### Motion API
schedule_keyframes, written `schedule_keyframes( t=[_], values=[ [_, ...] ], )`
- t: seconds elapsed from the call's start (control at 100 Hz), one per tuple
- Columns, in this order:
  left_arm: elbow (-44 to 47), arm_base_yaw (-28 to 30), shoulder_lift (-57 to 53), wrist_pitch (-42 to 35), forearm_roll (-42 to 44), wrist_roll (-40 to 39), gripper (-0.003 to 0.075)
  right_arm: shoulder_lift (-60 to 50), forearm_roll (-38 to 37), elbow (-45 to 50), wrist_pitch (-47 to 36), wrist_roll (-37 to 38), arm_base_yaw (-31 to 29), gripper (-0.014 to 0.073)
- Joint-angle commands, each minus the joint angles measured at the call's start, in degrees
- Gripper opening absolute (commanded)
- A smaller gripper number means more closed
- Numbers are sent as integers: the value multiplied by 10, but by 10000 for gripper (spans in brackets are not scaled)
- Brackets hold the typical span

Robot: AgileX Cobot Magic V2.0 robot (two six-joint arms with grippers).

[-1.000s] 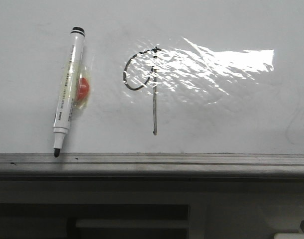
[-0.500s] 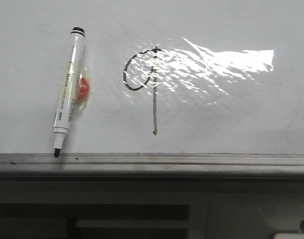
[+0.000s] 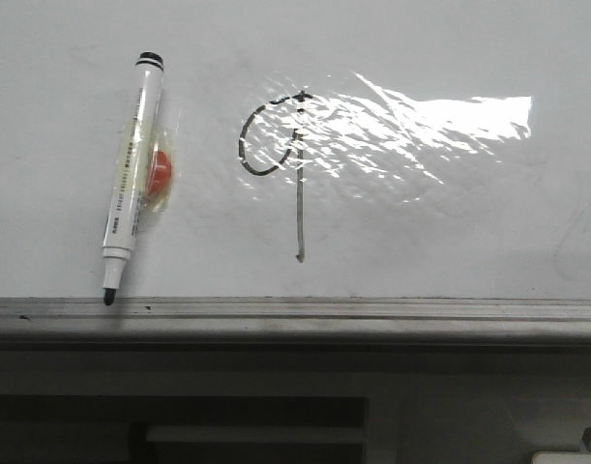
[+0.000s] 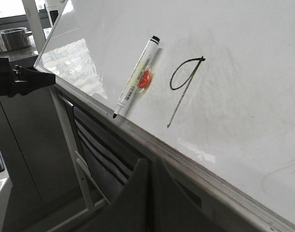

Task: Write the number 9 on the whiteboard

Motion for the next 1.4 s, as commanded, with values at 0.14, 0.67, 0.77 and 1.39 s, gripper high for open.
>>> schedule_keyframes(
  t=[0.14, 0.67, 0.77, 1.39],
  values=[
    [11, 2, -15, -22, -1, -7, -20, -5, -6, -14, -43, -4, 0, -64],
    [11, 2, -15, -22, -1, -7, -20, -5, -21, -14, -37, -4, -8, -64],
    [11, 2, -15, -22, -1, -7, -20, -5, -26, -13, -46, -4, -36, -64],
    [11, 2, -15, -21, -1, -7, -20, -5, -46, 68, -143, 18, -436, -64]
  ],
)
